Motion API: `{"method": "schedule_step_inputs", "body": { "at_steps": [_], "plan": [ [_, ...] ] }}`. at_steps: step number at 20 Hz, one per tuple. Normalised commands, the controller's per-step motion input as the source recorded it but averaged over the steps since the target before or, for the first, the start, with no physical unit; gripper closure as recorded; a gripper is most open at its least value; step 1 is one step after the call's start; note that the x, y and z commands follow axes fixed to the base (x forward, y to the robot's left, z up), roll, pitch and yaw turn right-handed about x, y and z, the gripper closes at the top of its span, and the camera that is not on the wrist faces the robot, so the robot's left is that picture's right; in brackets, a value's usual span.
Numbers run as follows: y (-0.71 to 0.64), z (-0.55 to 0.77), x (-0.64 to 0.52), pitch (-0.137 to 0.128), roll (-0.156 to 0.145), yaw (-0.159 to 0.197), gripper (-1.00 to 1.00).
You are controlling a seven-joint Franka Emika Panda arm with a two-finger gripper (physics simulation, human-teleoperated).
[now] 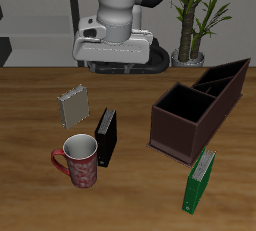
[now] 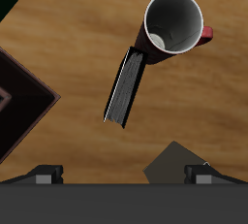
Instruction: Place the black book into the left desk caddy's left compartment
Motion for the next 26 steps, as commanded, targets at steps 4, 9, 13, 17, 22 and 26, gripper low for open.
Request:
{"method": "schedule_step_inputs", "body": {
  "at_steps": [4, 9, 13, 17, 22, 26],
  "plan": [
    [-0.22, -0.16, 0.16, 0.004, 0.028, 0.003, -1.0],
    [-0.18, -0.01, 0.05, -0.059, 0.008, -0.008, -1.0],
    [-0.07, 0.0, -0.02, -0.026, -0.013, -0.031, -1.0],
    [0.01, -0.13, 0.03, -0.009, -0.009, -0.027, -1.0],
    [0.06, -0.29, 0.12, 0.016, -0.004, -0.019, -1.0],
    [0.0, -0.2, 0.1, 0.005, -0.017, -0.018, -1.0]
  ]
}}
